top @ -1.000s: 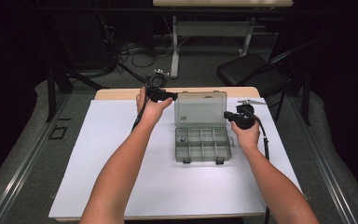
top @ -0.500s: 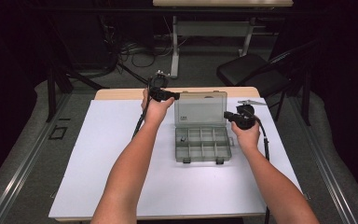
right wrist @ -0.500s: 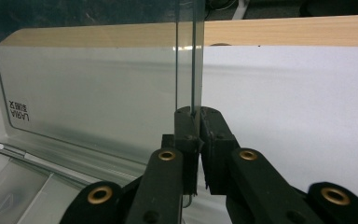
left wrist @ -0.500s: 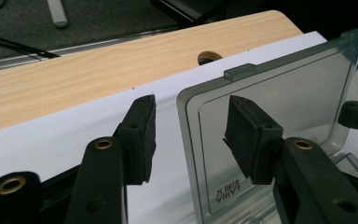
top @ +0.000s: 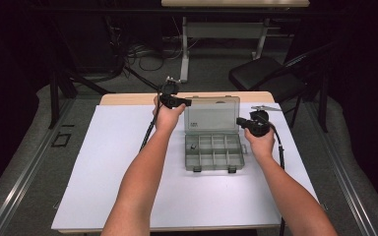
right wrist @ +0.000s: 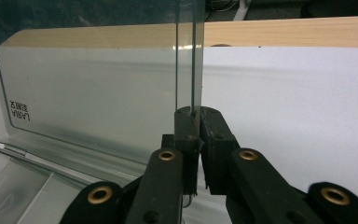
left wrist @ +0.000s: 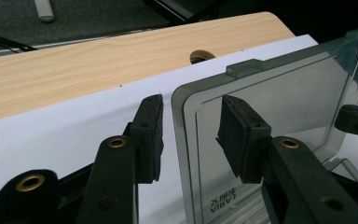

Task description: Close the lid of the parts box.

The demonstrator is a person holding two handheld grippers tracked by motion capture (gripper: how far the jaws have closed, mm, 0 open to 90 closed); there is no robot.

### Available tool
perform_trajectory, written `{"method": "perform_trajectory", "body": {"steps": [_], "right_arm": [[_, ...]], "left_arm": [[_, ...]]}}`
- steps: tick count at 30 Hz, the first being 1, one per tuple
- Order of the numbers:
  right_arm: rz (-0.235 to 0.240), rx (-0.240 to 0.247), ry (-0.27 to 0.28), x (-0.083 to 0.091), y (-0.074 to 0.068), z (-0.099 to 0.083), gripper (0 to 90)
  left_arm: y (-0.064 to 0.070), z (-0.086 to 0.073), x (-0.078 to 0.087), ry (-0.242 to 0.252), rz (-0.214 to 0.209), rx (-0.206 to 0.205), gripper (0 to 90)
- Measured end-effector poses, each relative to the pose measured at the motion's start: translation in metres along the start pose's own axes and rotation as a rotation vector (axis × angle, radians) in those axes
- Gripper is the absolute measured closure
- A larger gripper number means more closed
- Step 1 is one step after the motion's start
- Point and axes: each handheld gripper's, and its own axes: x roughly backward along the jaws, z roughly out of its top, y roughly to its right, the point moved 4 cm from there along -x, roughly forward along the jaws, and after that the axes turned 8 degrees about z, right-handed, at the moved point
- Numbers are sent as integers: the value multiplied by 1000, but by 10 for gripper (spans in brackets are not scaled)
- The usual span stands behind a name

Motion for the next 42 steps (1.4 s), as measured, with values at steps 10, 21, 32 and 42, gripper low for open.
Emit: {"method": "perform_trajectory", "body": {"steps": [10,21,32,42], "right_arm": [[-1,-1,5,0,0,-1,864],[-2,1,8,0,0,-1,863],[-12,19,13,-1,-3,0,822],[-8,42,29,2,-8,4,742]], "left_arm": [[-1,-1,2,14,0,-6,714],[-1,-1,5,20,25,-37,820],[-4,-7,7,67,10,-24,834],[-3,-8,9,84,16,-50,833]]}}
